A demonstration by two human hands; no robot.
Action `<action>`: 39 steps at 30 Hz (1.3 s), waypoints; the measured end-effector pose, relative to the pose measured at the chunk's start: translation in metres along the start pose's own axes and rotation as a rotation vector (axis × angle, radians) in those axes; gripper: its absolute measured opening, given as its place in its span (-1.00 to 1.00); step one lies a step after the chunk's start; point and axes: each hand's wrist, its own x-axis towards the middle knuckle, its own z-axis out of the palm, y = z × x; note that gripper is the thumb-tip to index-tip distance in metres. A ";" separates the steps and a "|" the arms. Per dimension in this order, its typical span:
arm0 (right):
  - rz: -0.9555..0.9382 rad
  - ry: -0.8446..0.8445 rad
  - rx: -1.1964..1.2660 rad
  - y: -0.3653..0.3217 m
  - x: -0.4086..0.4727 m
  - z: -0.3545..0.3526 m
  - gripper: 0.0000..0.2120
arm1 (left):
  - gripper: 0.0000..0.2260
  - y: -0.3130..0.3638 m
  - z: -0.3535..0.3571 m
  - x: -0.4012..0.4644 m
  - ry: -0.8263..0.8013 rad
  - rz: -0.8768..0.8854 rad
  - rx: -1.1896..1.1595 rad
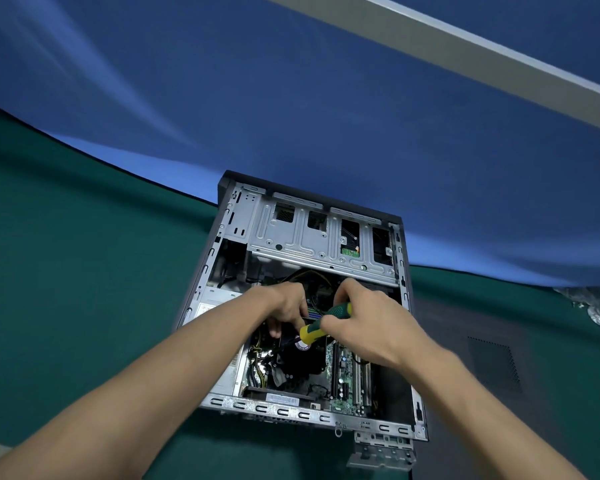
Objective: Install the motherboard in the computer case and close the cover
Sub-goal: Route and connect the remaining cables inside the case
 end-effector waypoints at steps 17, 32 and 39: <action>-0.153 -0.016 -0.079 -0.013 -0.012 -0.003 -0.75 | -0.86 -0.001 0.002 0.002 0.026 0.025 0.034; -0.160 0.085 -0.268 -0.036 -0.009 0.003 -0.65 | -0.84 -0.006 0.003 0.004 0.013 0.075 -0.037; -0.106 -0.043 -0.135 -0.039 -0.007 0.000 -0.73 | -0.92 -0.003 0.002 0.004 0.013 0.049 -0.010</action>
